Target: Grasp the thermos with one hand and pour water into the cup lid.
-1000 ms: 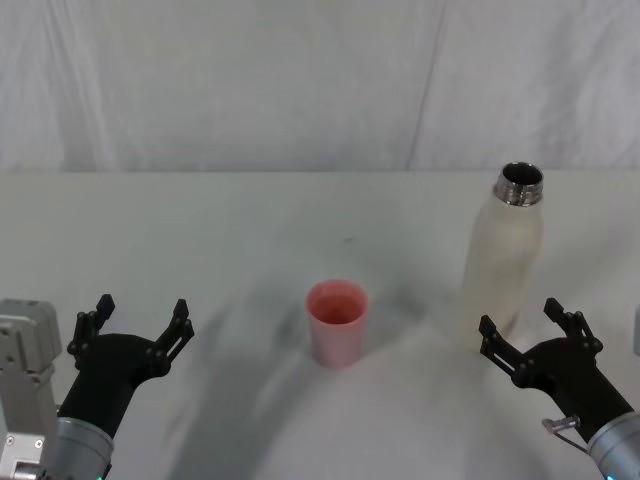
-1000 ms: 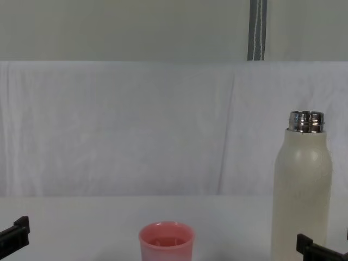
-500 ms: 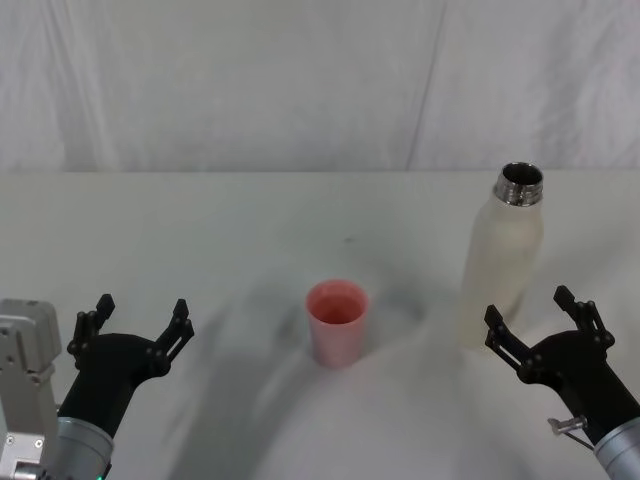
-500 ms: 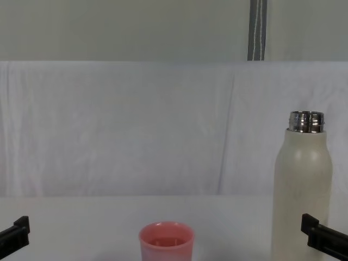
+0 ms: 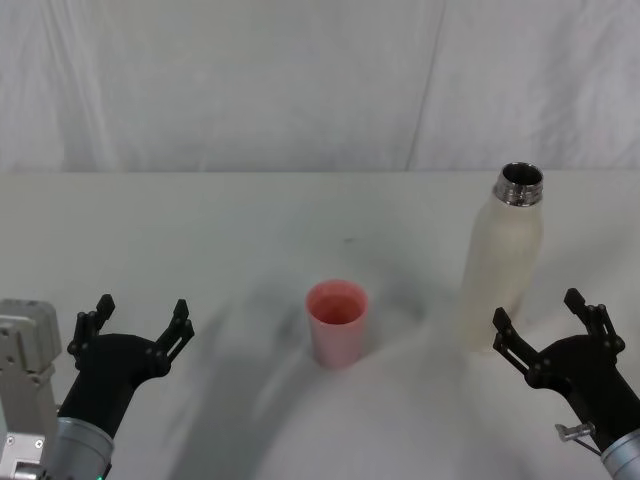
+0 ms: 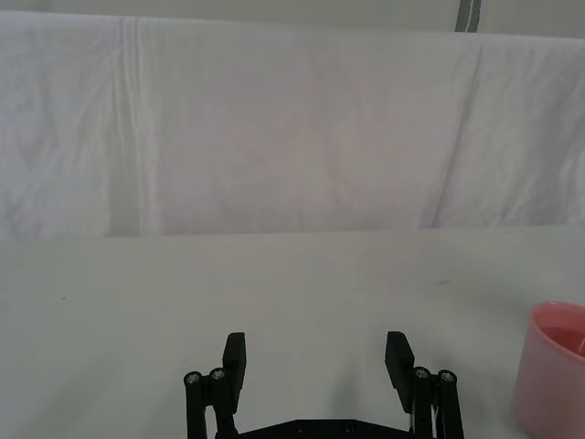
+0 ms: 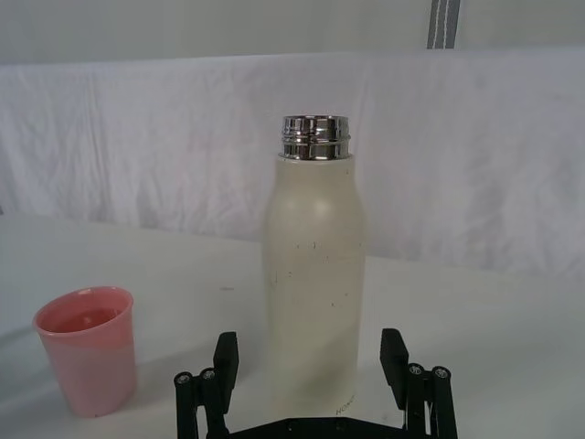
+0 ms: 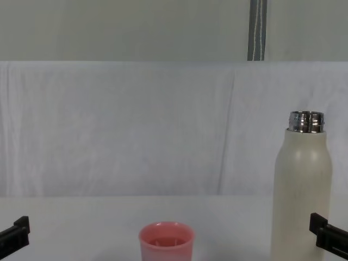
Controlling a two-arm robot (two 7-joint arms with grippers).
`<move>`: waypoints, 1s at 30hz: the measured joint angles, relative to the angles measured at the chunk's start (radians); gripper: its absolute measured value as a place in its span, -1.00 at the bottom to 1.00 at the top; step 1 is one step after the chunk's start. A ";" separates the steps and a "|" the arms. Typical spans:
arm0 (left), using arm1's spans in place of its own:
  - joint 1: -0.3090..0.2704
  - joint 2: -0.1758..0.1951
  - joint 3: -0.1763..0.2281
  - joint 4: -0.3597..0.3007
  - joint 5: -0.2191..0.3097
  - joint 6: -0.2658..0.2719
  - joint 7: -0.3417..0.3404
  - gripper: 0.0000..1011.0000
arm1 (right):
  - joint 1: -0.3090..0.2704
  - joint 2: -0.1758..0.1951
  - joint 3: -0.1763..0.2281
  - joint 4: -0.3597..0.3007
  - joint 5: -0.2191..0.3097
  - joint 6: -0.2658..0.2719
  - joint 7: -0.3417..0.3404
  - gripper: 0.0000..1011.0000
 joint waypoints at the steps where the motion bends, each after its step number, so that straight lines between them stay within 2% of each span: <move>1: 0.000 0.000 0.000 0.000 0.000 0.000 0.000 0.98 | -0.001 -0.001 0.001 -0.001 -0.001 0.000 0.000 0.98; 30: 0.000 0.000 0.000 0.000 0.000 0.000 0.000 0.98 | -0.001 -0.007 -0.001 -0.003 -0.010 0.003 0.003 0.98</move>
